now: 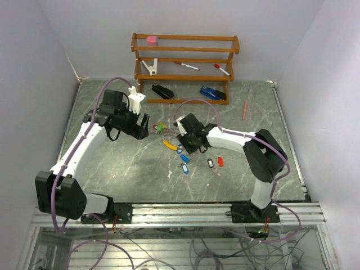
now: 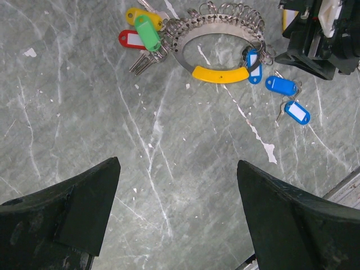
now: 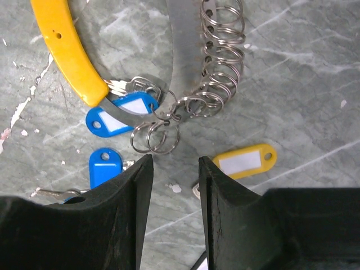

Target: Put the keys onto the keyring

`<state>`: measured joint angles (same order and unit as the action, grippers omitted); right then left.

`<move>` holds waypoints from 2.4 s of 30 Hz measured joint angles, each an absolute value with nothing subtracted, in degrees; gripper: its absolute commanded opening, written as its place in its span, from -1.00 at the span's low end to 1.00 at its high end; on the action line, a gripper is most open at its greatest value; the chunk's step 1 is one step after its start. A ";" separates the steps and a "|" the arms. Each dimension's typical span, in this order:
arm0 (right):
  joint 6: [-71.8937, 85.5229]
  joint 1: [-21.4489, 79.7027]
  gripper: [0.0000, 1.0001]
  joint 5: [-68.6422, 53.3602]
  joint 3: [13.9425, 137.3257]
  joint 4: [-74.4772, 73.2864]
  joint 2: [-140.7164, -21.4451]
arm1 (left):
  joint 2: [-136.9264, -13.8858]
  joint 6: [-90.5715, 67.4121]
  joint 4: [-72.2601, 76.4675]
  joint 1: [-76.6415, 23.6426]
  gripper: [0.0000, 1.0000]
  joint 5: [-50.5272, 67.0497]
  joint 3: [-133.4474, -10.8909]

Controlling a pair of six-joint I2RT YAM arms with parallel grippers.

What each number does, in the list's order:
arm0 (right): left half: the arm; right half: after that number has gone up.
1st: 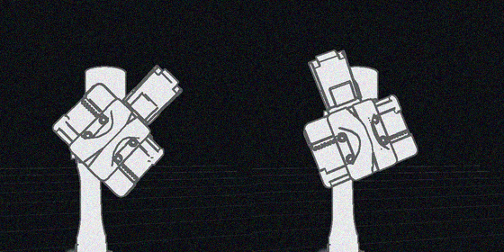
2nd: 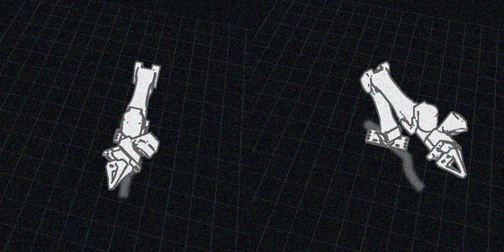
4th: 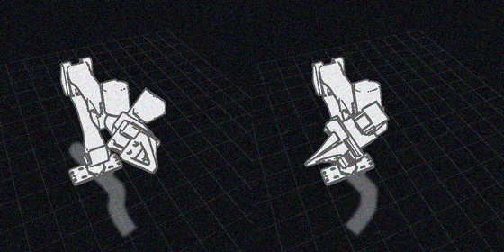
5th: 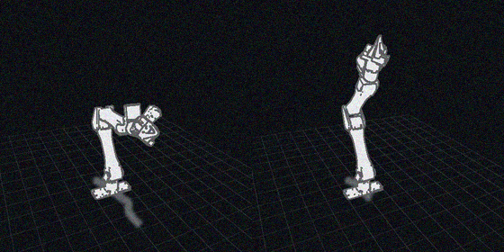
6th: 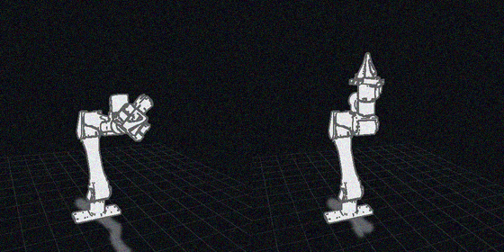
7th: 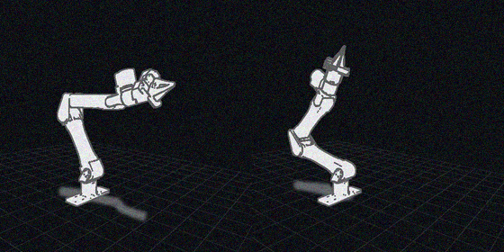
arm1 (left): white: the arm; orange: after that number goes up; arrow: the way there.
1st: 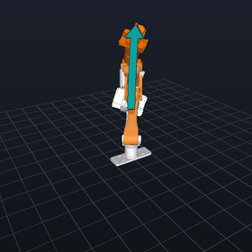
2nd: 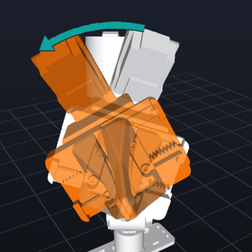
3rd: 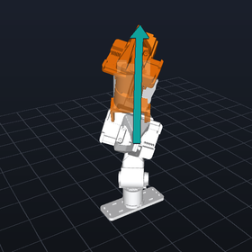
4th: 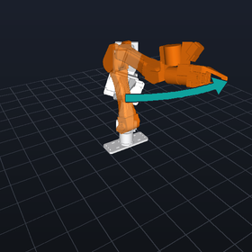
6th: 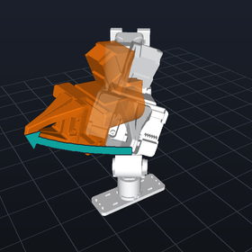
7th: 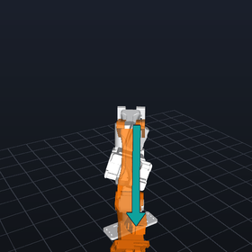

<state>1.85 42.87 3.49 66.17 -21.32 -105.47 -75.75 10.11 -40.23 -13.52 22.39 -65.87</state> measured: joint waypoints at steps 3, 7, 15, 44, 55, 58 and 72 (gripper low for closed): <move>1.80 43.11 -0.24 3.49 66.59 -20.80 -106.63 | -75.75 10.11 -40.23 -13.41 0.92 22.24 -65.87; 1.78 43.20 -0.27 3.66 66.76 -20.43 -106.91 | -75.75 10.11 -40.23 -13.32 0.92 22.20 -65.87; 1.87 43.20 -0.65 4.32 67.64 -19.68 -107.79 | -75.75 10.11 -40.23 -13.28 0.92 22.11 -65.87; 0.56 43.20 -0.59 9.96 71.20 -17.39 -110.65 | -75.37 10.35 -40.25 -13.21 0.92 22.04 -65.87; 0.14 42.11 -0.61 11.07 71.57 -17.08 -110.83 | -75.35 10.50 -40.23 -13.17 0.92 22.04 -65.87; 0.14 41.78 -0.63 11.00 71.57 -16.97 -110.93 | -75.35 10.50 -40.23 -13.15 0.92 22.04 -65.87; 0.60 41.56 -0.95 7.33 71.59 -15.70 -111.42 | -75.31 10.52 -40.23 -12.95 0.92 22.02 -65.87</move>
<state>0.60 41.56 7.33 71.59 -15.70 -111.42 -75.31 10.52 -40.23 -12.95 22.02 -65.87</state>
